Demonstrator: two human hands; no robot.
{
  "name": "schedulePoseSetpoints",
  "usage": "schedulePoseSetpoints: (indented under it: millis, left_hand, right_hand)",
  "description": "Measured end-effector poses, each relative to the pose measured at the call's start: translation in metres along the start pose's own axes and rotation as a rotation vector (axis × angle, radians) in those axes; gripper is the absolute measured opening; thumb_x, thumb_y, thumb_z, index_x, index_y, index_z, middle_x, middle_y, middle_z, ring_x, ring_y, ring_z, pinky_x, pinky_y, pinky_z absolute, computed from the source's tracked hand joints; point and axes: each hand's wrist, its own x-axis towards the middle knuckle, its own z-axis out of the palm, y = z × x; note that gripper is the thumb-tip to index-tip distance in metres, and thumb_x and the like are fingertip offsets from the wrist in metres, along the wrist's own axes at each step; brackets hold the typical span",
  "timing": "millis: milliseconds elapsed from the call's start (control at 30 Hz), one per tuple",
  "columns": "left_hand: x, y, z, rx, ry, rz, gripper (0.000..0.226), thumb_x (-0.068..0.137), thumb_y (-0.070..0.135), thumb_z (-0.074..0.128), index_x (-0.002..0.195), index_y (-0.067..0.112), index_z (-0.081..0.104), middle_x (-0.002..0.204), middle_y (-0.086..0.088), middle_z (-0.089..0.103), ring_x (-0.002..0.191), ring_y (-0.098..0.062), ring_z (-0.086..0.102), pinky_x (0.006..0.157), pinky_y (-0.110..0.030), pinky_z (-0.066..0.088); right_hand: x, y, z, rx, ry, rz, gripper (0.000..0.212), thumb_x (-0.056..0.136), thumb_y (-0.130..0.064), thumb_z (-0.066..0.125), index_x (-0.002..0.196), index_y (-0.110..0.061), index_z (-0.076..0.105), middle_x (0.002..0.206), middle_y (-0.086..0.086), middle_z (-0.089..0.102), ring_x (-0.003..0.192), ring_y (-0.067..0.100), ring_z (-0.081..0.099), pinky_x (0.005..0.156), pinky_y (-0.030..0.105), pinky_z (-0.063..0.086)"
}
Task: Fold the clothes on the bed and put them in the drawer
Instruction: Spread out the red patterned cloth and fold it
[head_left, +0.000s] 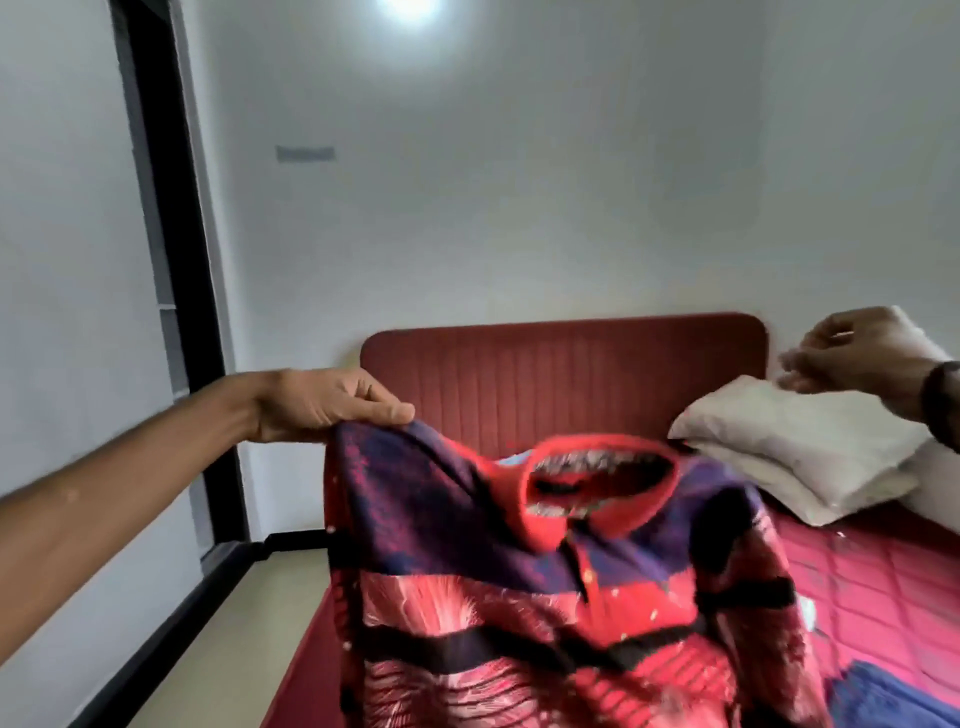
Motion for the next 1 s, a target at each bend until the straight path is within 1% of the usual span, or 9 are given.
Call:
schedulePoseSetpoints:
  millis: [67,167,233,333,467,600,767,900,1000]
  left_hand:
    - [0.002,-0.018,0.009,0.079,0.059,-0.031,0.057,0.098,0.043,0.067,0.098,-0.014,0.067,0.087,-0.012,0.055,0.077,-0.023,0.046,0.069,-0.029,0.039]
    - [0.007,-0.043,0.025,0.414,0.065,-0.164,0.047,0.082,0.056,0.071,0.067,0.011,0.071,0.067,-0.003,0.051,0.065,-0.018,0.042,0.062,-0.032,0.034]
    - [0.009,-0.069,0.037,0.598,-0.047,-0.321,0.050,0.072,0.062,0.077,0.071,0.012,0.076,0.064,-0.002,0.058,0.062,-0.017,0.048,0.061,-0.032,0.038]
    - [0.010,-0.119,0.051,0.688,-0.226,-0.503,0.038,0.067,0.059,0.088,0.082,0.024,0.082,0.077,0.002,0.075,0.069,-0.009,0.059,0.066,-0.031,0.048]
    - [0.004,-0.191,0.066,0.688,-0.261,-0.500,0.020,0.079,0.041,0.087,0.079,0.023,0.080,0.065,0.010,0.067,0.066,-0.010,0.057,0.061,-0.026,0.046]
    - [-0.012,-0.237,0.064,0.693,-0.176,-0.484,0.015,0.083,0.048,0.082,0.077,0.035,0.076,0.076,0.010,0.074,0.077,-0.020,0.070,0.070,-0.030,0.054]
    - [-0.028,-0.253,0.059,0.558,-0.111,-0.400,0.014,0.086,0.045,0.080,0.096,0.034,0.080,0.088,0.020,0.074,0.083,0.004,0.067,0.077,-0.018,0.051]
    - [-0.038,-0.247,0.059,0.291,0.007,-0.343,0.012,0.086,0.035,0.082,0.089,0.024,0.081,0.067,0.016,0.069,0.063,0.000,0.062,0.063,-0.013,0.043]
    - [-0.054,-0.239,0.053,0.196,0.013,-0.422,0.017,0.075,0.032,0.091,0.085,0.023,0.081,0.059,0.004,0.053,0.057,-0.008,0.048,0.056,-0.017,0.033]
  right_hand:
    - [-0.022,0.010,0.020,-0.071,-0.231,-0.016,0.018,0.086,-0.004,0.079,0.083,0.003,0.063,0.084,0.028,0.074,0.065,0.025,0.075,0.063,0.027,0.063]
    - [-0.072,0.021,0.081,-0.266,-0.614,-0.089,0.022,0.085,-0.015,0.083,0.082,0.000,0.066,0.073,0.015,0.074,0.065,0.025,0.073,0.058,0.032,0.061]
    - [-0.100,0.039,0.132,-0.386,-0.798,-0.135,0.022,0.085,-0.022,0.084,0.081,-0.005,0.070,0.071,0.009,0.076,0.064,0.021,0.073,0.063,0.037,0.061]
    - [-0.133,0.080,0.204,-0.498,-0.903,-0.263,0.018,0.084,-0.029,0.085,0.076,-0.017,0.074,0.069,-0.004,0.074,0.062,0.006,0.068,0.067,0.037,0.059]
    - [-0.182,0.131,0.281,-0.568,-1.056,-0.275,0.014,0.083,-0.019,0.078,0.074,-0.028,0.072,0.069,-0.011,0.069,0.061,-0.008,0.060,0.059,0.009,0.042]
    - [-0.221,0.163,0.342,-0.569,-1.083,-0.276,0.014,0.082,-0.011,0.071,0.091,-0.017,0.080,0.092,0.000,0.078,0.081,0.003,0.064,0.068,0.010,0.041]
    - [-0.252,0.189,0.394,-0.644,-1.110,-0.365,0.036,0.080,-0.028,0.074,0.116,-0.025,0.073,0.114,-0.001,0.072,0.108,0.022,0.064,0.091,0.036,0.051]
    - [-0.262,0.201,0.417,-0.657,-1.134,-0.390,0.016,0.082,-0.028,0.068,0.093,-0.019,0.074,0.099,0.005,0.070,0.096,0.029,0.066,0.076,0.037,0.050]
    - [-0.244,0.199,0.405,-0.538,-0.993,-0.315,0.017,0.090,-0.023,0.067,0.079,-0.012,0.073,0.078,0.008,0.072,0.079,0.030,0.068,0.066,0.030,0.041]
